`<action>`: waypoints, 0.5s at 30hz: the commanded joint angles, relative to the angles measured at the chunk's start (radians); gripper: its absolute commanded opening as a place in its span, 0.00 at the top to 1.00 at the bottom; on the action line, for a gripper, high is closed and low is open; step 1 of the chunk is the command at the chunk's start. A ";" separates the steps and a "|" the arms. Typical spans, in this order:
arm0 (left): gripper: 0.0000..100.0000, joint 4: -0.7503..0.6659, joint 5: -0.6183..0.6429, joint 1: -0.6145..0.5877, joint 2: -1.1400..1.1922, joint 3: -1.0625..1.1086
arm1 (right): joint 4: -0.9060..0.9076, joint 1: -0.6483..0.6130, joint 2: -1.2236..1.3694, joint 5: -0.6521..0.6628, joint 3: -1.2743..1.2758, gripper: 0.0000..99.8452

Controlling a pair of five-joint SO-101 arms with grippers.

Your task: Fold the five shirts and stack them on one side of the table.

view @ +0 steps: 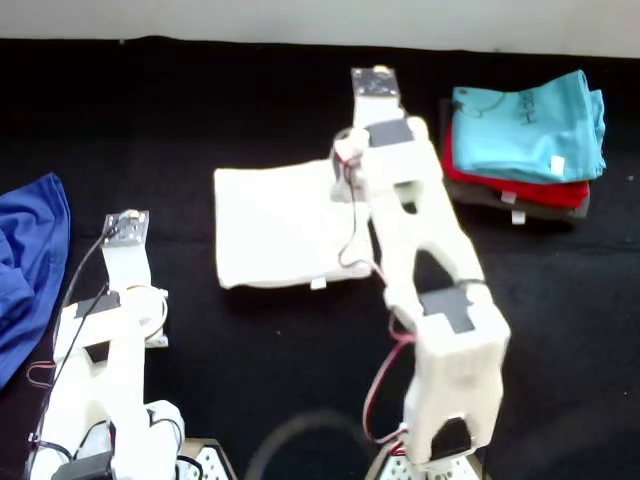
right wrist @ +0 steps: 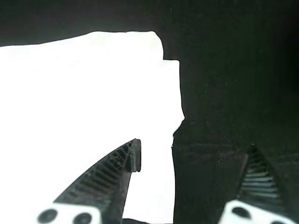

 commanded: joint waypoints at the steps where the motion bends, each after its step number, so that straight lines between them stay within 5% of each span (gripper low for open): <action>1: 0.99 -0.015 -0.003 -0.010 -0.015 0.002 | 0.079 -0.012 0.116 -0.008 -0.228 0.67; 15: 0.99 -0.015 -0.003 -0.010 -0.015 0.002 | 0.232 -0.076 0.478 -0.009 -0.684 0.67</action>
